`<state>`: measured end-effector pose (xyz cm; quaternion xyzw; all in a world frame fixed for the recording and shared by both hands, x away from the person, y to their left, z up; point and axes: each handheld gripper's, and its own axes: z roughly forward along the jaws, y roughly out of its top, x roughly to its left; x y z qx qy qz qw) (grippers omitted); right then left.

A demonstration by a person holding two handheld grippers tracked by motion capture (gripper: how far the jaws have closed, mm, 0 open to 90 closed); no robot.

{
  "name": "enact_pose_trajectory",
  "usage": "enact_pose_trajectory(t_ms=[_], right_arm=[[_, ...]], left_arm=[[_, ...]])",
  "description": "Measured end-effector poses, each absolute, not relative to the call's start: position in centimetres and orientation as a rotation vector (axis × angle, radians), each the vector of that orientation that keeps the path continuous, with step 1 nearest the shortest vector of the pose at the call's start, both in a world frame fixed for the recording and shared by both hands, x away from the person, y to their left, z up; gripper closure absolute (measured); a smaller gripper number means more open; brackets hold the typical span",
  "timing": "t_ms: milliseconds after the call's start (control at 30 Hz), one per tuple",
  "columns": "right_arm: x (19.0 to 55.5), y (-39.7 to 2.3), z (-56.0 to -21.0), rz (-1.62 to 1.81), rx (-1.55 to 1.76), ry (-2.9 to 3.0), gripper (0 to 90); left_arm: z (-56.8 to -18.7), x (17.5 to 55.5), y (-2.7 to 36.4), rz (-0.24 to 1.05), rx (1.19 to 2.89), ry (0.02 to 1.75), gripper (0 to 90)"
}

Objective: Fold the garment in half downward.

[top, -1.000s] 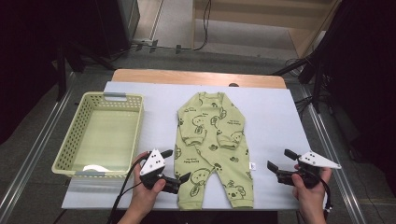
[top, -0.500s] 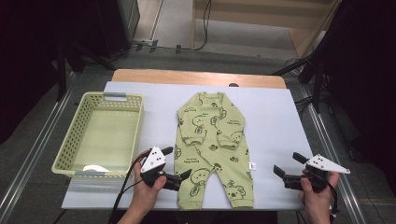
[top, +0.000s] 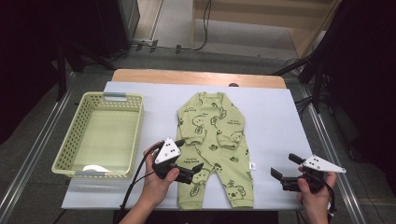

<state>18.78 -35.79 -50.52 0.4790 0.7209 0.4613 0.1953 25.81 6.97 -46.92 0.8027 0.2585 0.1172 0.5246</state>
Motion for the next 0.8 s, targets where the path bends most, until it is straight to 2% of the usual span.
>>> enact_pose_trajectory(t_ms=[400, 567, 667, 800], right_arm=[[18.9, -36.3, -50.8, 1.310, 1.358, 2.015, 0.0], [18.8, -36.4, -50.7, 1.324, 1.358, 2.008, 0.0], [18.8, -36.4, -50.7, 1.327, 1.355, 2.009, 0.0], [18.9, -36.4, -50.7, 1.323, 1.350, 2.022, 0.0]], left_arm=[[-45.6, 28.3, 5.5, 0.273, 1.925, 0.618, 0.0], [-45.4, 29.9, 5.4, 0.271, 1.919, 0.653, 0.0], [-45.2, 31.0, 5.3, 0.223, 1.897, 0.684, 0.0], [-45.0, 32.1, 4.9, 0.241, 1.915, 0.695, 0.0]])
